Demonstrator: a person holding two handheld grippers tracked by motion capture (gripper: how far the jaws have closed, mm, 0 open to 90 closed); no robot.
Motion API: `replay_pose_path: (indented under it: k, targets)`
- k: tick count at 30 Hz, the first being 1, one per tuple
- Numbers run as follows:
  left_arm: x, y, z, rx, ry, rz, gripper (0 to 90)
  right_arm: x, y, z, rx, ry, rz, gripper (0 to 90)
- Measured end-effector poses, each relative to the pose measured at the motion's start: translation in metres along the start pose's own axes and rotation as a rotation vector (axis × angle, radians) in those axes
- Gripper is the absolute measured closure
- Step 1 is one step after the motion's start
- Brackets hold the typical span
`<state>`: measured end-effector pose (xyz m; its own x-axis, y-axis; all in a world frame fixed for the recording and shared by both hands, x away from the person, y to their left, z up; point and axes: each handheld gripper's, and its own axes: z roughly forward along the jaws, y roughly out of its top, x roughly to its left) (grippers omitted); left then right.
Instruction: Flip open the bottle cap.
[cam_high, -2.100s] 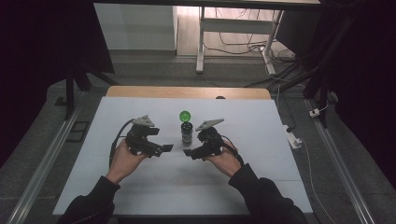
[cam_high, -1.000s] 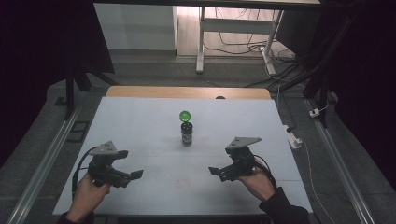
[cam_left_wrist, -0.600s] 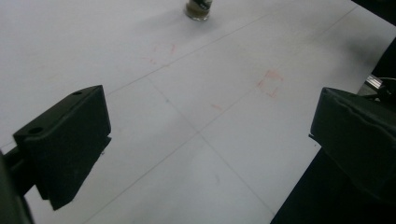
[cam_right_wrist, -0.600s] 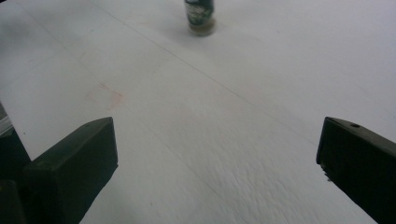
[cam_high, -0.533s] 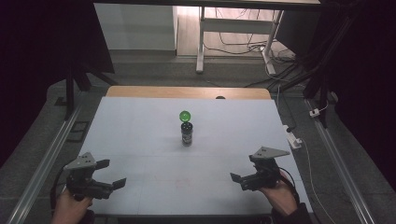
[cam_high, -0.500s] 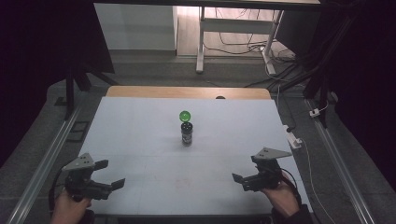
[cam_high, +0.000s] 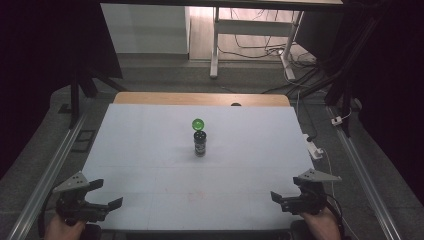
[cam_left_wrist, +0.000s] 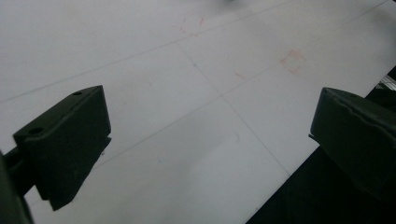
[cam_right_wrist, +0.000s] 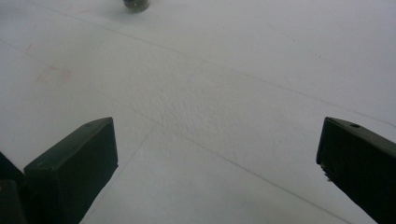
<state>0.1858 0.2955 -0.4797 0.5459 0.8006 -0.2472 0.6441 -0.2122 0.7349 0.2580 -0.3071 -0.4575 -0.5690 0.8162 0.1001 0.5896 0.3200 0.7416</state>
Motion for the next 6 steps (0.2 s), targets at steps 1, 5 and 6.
replay_pose_path:
  k: [1, 5, 6]
  targets:
    - [0.0003, -0.0007, 0.0000, 0.010, 0.005, -0.004, 0.0, 0.0003, -0.0007, -0.0008, 0.003, 0.001, 0.004, 0.0]
    - [0.0005, -0.0007, 0.0000, 0.021, 0.011, -0.007, 0.0, 0.0009, -0.0015, -0.0012, 0.014, -0.002, -0.004, 0.0]
    - [0.0006, -0.0002, 0.0004, 0.024, 0.010, -0.006, 0.0, 0.0012, -0.0017, -0.0005, 0.018, -0.004, -0.007, 0.0]
